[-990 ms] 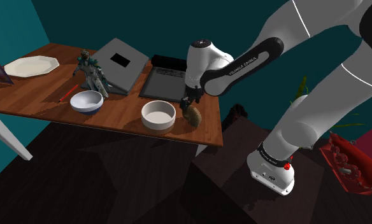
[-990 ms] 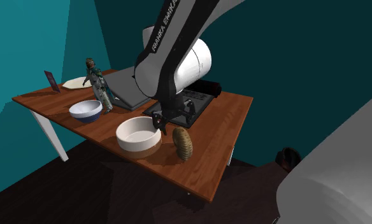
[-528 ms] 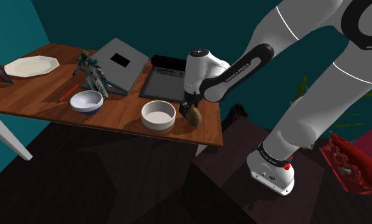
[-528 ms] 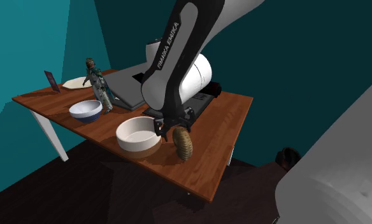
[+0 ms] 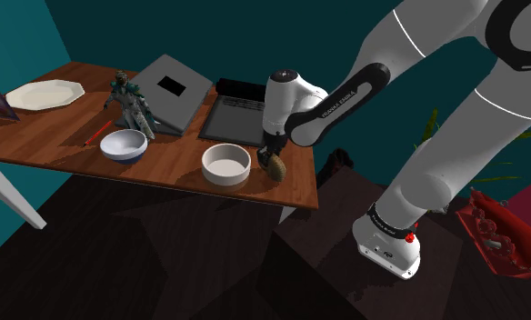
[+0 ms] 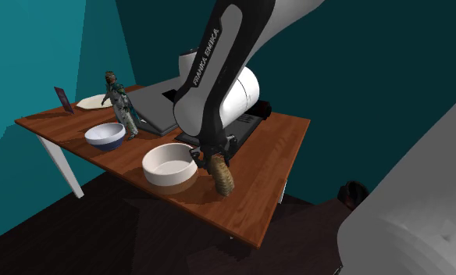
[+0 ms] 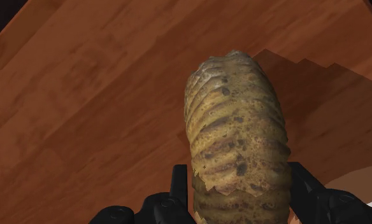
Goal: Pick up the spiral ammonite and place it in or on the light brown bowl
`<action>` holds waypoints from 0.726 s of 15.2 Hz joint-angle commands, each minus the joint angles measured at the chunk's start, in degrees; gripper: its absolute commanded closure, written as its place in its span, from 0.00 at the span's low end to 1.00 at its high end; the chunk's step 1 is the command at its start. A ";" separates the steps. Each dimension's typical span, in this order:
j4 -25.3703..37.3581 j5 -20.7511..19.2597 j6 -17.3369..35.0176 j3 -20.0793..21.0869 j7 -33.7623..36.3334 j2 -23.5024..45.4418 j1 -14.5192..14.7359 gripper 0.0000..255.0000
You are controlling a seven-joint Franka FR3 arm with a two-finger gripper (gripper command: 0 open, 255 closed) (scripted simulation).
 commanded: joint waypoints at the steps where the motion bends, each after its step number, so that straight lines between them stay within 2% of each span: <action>1: -0.02 0.01 -0.01 0.01 0.00 0.02 0.01 1.00; 8: -0.02 -0.01 0.00 0.01 0.01 0.03 0.01 1.00; 11: 0.32 1.86 -2.53 -0.06 -1.59 -2.36 0.38 1.00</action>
